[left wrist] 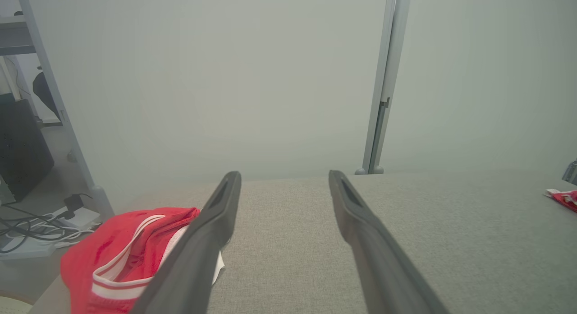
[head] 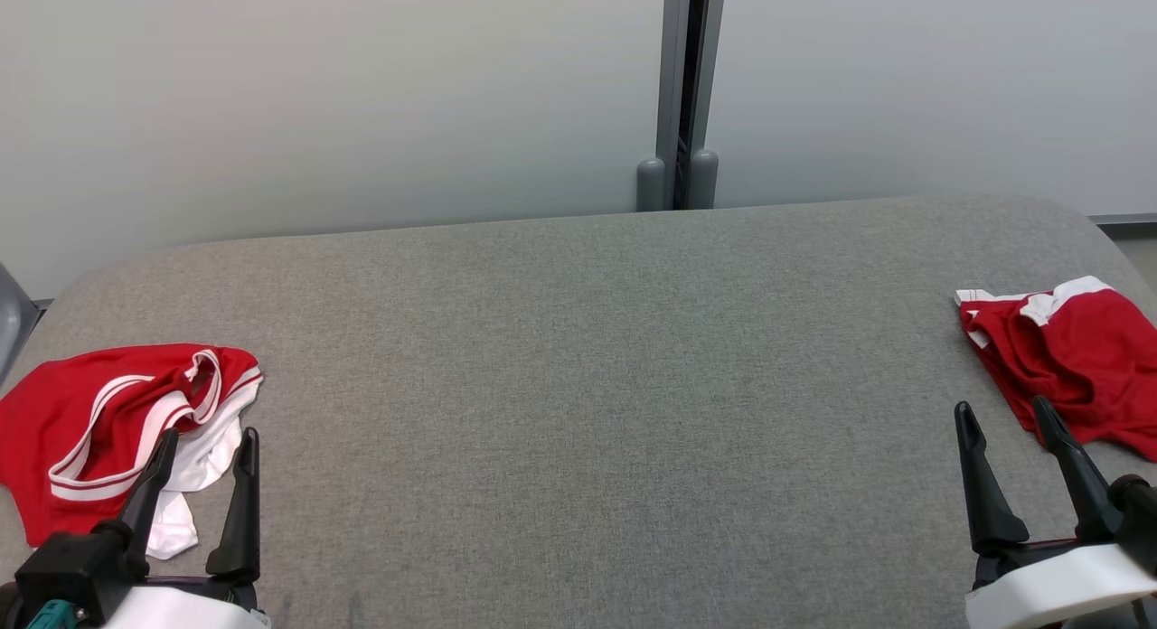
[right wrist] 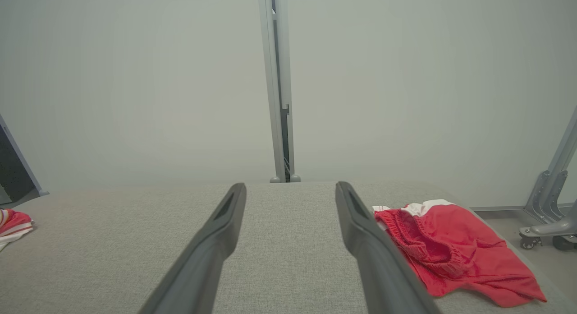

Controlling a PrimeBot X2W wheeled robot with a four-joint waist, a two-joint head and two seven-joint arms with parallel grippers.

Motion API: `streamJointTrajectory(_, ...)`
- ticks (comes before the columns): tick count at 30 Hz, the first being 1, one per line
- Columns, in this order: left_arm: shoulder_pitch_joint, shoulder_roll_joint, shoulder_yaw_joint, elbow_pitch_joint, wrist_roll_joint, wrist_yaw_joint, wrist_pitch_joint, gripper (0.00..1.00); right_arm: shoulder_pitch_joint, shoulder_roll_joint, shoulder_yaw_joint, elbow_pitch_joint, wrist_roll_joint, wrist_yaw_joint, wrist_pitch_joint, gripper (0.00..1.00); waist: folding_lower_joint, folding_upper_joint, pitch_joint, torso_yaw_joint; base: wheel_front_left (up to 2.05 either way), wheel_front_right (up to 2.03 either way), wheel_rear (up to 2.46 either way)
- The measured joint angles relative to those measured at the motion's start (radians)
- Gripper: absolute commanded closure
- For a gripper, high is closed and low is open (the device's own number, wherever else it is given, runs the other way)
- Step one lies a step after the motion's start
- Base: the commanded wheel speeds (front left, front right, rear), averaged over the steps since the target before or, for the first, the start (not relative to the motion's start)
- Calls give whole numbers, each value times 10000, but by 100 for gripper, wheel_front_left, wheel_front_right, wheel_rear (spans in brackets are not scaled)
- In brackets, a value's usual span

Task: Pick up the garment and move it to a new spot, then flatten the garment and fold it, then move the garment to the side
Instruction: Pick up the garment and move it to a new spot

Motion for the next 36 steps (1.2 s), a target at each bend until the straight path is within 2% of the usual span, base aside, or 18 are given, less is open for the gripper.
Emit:
streamJointTrajectory(19, -207, -13, -138, 65, -94, -36, -46, 0, 51, 2, -82, 75, 94, 0, -15, 0, 0, 0, 9, 312, 0, 0, 0)
streamJointTrajectory(26, -661, 8, -33, 196, -138, -176, -297, 0, 71, 4, -69, -69, 92, 0, 15, 0, 0, 0, 63, 1169, 0, 0, 0)
streamJointTrajectory(36, -796, 136, 169, 403, -142, -222, -502, 0, 65, 8, 213, -234, 267, 0, 98, 0, 0, 0, 64, 2908, 0, 0, 0)
